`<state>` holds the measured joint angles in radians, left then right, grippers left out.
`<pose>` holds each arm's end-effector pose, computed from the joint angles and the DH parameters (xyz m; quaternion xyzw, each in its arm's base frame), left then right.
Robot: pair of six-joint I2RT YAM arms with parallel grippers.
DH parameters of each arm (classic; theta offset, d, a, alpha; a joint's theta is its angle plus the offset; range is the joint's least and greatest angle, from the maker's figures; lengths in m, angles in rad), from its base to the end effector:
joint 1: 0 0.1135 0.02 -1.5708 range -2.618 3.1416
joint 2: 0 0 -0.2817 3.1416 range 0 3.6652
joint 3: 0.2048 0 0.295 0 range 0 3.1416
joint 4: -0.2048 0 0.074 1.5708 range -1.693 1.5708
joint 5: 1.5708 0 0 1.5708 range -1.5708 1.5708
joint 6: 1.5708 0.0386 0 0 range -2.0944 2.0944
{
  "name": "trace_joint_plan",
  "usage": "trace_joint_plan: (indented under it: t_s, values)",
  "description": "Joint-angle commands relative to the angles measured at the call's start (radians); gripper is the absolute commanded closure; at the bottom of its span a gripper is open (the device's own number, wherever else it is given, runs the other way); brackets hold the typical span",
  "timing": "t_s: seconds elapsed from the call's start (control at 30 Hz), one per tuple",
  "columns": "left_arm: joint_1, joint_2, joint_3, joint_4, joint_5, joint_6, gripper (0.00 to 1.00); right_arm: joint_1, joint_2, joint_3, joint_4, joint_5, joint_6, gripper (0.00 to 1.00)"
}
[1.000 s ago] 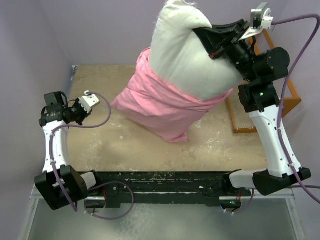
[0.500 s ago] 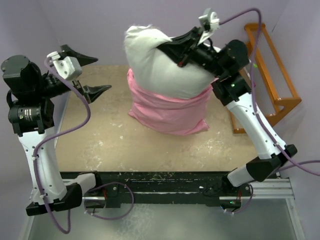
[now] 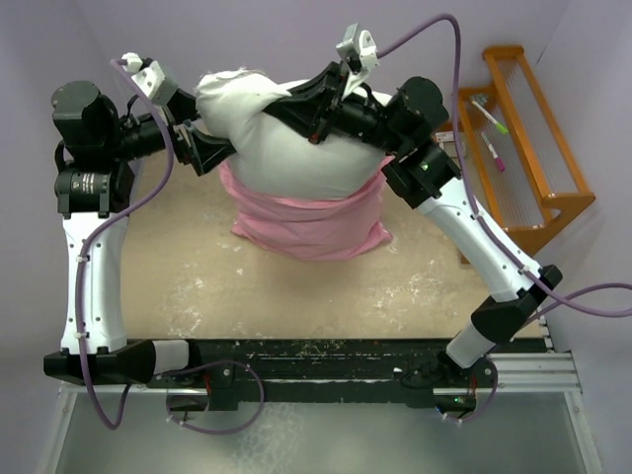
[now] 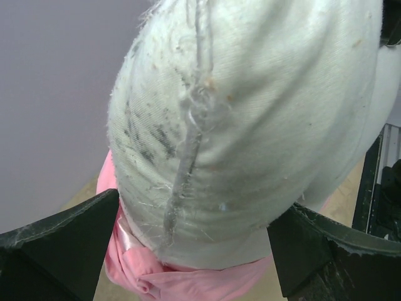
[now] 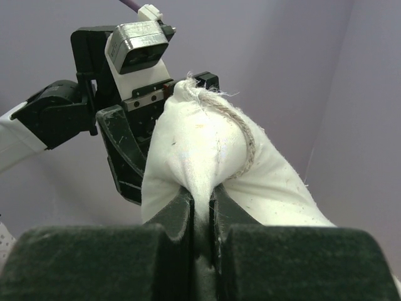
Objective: Remove the pillowcase from the pillow
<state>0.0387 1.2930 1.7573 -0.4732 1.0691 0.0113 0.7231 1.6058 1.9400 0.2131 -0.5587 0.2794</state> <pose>0.2678 -0.0235 0.5666 0.3502 0.6160 -0.3466 0.6146 0.2670 0.2629 0.6020 -0.3381 0.4063 0.5211 0.6701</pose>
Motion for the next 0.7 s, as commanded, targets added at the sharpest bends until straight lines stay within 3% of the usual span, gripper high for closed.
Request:
trace_joint_plan:
  t_s: [0.0,0.07,0.13,0.17,0.23,0.27,0.4,0.5,0.67]
  values:
    - [-0.020,-0.012,-0.005,0.117,0.045,-0.107,0.01,0.040,0.016,0.103,0.060,0.006,0.004,1.00]
    - [-0.045,-0.006,-0.022,0.168,0.115,-0.170,0.05,0.056,0.051,0.157,0.029,0.013,0.005,1.00]
    - [-0.071,-0.007,-0.042,0.212,0.141,-0.223,0.24,0.064,0.081,0.209,-0.016,0.036,0.009,0.99]
    - [-0.075,-0.008,-0.040,0.225,0.135,-0.232,0.38,0.064,0.083,0.213,-0.029,0.048,0.032,0.85]
    - [-0.074,-0.010,-0.016,0.186,0.066,-0.204,0.84,0.055,0.045,0.153,-0.027,0.101,0.035,0.64]
    - [-0.073,-0.009,0.005,0.140,0.002,-0.156,0.98,0.041,0.014,0.110,-0.019,0.138,0.038,0.55]
    - [-0.061,0.008,0.052,0.028,-0.122,-0.038,1.00,-0.129,-0.175,-0.158,0.124,0.116,0.215,0.31]
    - [-0.054,0.007,0.050,0.015,-0.139,-0.028,1.00,-0.288,-0.336,-0.391,0.225,0.116,0.314,0.26]
    - [-0.053,0.008,0.061,-0.001,-0.203,-0.021,1.00,-0.450,-0.509,-0.651,0.211,0.136,0.381,0.24]
